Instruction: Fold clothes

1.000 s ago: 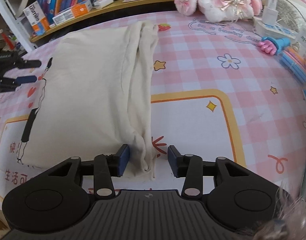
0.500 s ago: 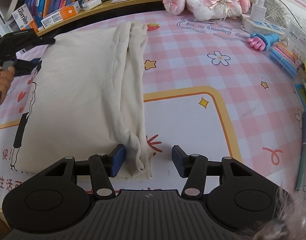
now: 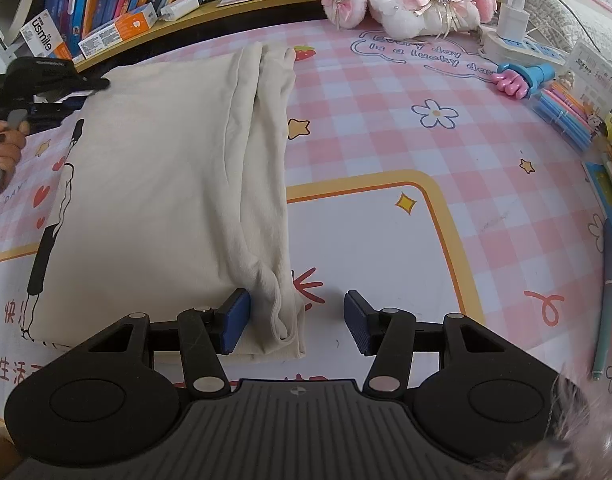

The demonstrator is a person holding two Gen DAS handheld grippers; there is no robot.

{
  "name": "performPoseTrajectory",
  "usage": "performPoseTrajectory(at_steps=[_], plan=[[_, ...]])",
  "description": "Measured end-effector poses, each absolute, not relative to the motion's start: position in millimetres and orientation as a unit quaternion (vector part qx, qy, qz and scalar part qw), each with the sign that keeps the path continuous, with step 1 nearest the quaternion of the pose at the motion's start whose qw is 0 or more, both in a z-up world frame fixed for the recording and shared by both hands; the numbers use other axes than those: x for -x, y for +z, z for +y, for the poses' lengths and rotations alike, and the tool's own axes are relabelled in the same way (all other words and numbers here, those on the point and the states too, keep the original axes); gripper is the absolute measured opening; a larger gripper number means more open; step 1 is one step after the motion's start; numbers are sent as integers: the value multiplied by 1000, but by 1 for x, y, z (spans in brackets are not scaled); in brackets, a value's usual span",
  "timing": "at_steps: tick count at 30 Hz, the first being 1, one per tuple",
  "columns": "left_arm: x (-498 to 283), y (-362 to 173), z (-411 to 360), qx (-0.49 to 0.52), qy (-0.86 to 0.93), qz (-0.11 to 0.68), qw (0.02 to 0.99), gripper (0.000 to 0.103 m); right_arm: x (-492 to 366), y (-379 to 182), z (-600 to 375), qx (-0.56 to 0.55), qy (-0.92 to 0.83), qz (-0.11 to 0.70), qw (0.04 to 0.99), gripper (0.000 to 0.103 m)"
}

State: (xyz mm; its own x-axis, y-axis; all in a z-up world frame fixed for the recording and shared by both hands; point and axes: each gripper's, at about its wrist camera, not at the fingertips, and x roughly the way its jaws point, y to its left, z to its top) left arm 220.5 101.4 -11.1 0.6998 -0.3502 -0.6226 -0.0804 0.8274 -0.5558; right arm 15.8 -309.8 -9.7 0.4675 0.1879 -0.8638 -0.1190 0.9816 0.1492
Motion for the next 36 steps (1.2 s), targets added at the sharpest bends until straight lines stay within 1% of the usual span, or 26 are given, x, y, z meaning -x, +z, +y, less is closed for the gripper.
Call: performPoseTrajectory(at_steps=[1, 3, 11, 17, 24, 31, 33, 34, 35, 36], plan=[[-214, -8, 103, 272, -71, 371, 885, 68, -16, -10, -310, -34, 91, 508, 856, 49], [-201, -3, 108, 268, -69, 374, 885, 68, -16, -10, -311, -32, 95, 507, 856, 49], [-113, -1, 84, 246, -102, 420, 868, 67, -15, -10, -311, -24, 110, 501, 858, 50], [-59, -6, 66, 248, -69, 447, 857, 65, -13, -12, -312, -23, 121, 492, 862, 49], [-21, -7, 42, 247, -49, 458, 853, 65, -15, -12, -317, -21, 145, 488, 860, 48], [-3, -5, 20, 251, -21, 457, 853, 65, -16, -12, -325, -35, 167, 488, 856, 49], [2, -5, 16, 257, -11, 458, 851, 60, -17, -12, -328, -38, 173, 489, 854, 49], [4, -5, 15, 259, -7, 458, 850, 55, -17, -12, -329, -40, 176, 489, 853, 45], [6, -5, 14, 263, -3, 459, 849, 49, -17, -12, -331, -44, 182, 490, 852, 41], [8, -5, 13, 266, 1, 459, 847, 44, -18, -13, -332, -54, 190, 492, 848, 30]])
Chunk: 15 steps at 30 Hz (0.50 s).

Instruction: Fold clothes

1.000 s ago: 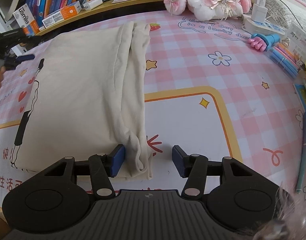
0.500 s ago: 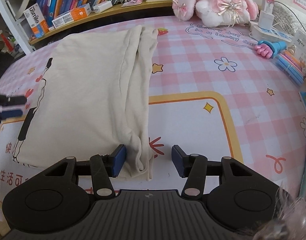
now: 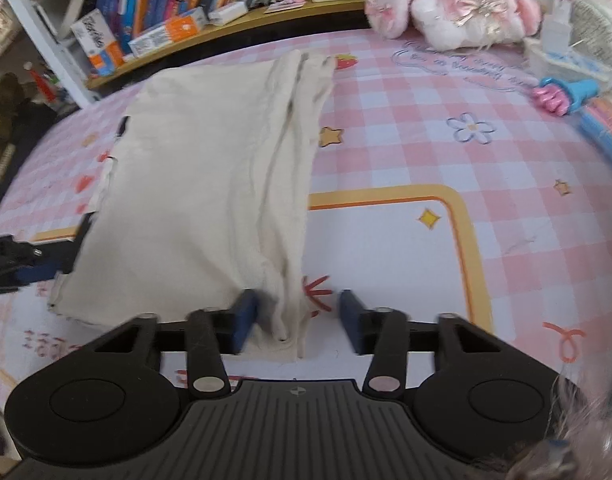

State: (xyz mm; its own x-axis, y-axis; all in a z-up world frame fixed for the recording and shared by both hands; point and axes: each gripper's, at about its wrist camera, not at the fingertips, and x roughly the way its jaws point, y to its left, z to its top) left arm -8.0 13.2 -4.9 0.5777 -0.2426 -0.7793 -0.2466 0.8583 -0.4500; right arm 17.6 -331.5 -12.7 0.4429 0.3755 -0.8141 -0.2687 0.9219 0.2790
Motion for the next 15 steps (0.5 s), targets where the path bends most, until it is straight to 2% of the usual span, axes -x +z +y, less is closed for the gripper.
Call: performPoseTrajectory(at_steps=[1, 4, 5, 9, 15], plan=[[9, -5, 13, 269, 6, 461, 846, 36, -18, -13, -332, -65, 198, 495, 844, 25], [15, -2, 10, 270, 15, 461, 845, 9, -19, -14, -334, -72, 211, 497, 839, 24], [18, 0, 8, 270, 16, 457, 847, 3, -19, -14, -334, -71, 214, 496, 839, 23], [30, 27, -6, 230, 9, 419, 878, 3, -21, -15, -339, -82, 221, 496, 836, 20], [22, -2, 7, 248, 41, 464, 849, 8, -24, -16, -343, -98, 226, 499, 831, 18]])
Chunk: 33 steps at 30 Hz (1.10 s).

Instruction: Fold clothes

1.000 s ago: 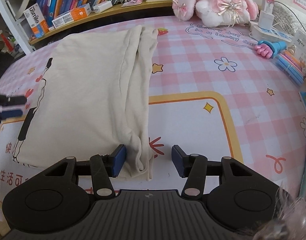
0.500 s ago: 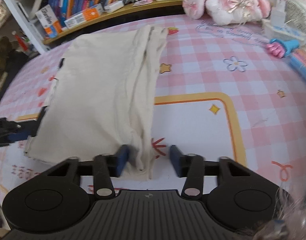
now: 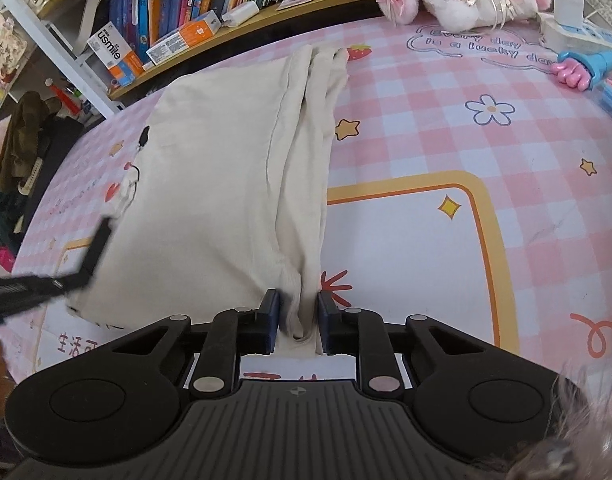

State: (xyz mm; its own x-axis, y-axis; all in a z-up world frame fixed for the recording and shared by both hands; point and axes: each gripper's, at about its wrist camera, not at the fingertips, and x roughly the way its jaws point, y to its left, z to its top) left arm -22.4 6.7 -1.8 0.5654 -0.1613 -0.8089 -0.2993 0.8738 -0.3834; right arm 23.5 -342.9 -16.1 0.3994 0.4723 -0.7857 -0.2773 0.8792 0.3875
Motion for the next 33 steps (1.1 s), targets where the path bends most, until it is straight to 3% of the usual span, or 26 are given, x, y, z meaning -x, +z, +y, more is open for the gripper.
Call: performPoseTrajectory(at_steps=[7, 9, 11, 13, 15, 20, 27, 33], plan=[[33, 13, -7, 183, 43, 446, 875, 17, -26, -17, -350, -122, 225, 511, 821, 24], [40, 21, -15, 154, 41, 427, 890, 24, -27, -18, -351, -129, 224, 513, 818, 24], [46, 29, -23, 124, 37, 408, 904, 58, -28, -18, -352, -135, 225, 514, 816, 26], [50, 35, -35, 98, 22, 387, 917, 75, -29, -17, -351, -138, 229, 516, 814, 28], [51, 37, -48, 72, -2, 383, 921, 76, -30, -16, -348, -125, 235, 515, 815, 28], [57, 33, -85, -23, -56, 375, 925, 88, -30, -14, -345, -100, 253, 509, 816, 12], [64, 19, -139, -179, -121, 347, 913, 96, -44, 12, -359, -205, 274, 495, 798, 10], [53, -1, -171, -246, -100, 341, 902, 96, -48, 33, -349, -205, 290, 480, 802, 10]])
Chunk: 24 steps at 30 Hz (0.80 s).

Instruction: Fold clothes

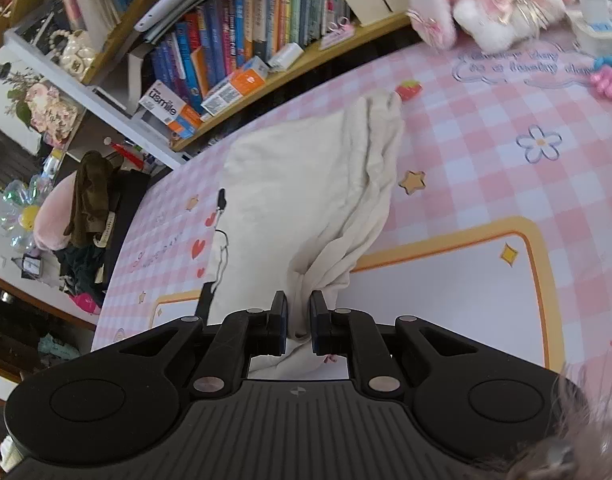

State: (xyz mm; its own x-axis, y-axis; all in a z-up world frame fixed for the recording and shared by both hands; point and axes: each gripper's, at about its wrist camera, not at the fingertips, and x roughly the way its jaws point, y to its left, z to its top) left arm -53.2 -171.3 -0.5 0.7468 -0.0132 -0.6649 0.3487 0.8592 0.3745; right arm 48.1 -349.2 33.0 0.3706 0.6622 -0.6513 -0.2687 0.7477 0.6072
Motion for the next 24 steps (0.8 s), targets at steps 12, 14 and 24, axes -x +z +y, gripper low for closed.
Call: performPoseTrajectory(at_steps=[12, 14, 24], plan=[[34, 3, -167, -252, -40, 322, 912, 97, -32, 34, -349, -95, 285, 464, 834, 32], [30, 4, -166, -253, -42, 322, 911, 97, -20, 35, -343, -8, 293, 436, 851, 46], [23, 15, -158, -229, -47, 329, 915, 97, 28, 8, -302, 323, 362, 317, 815, 90]])
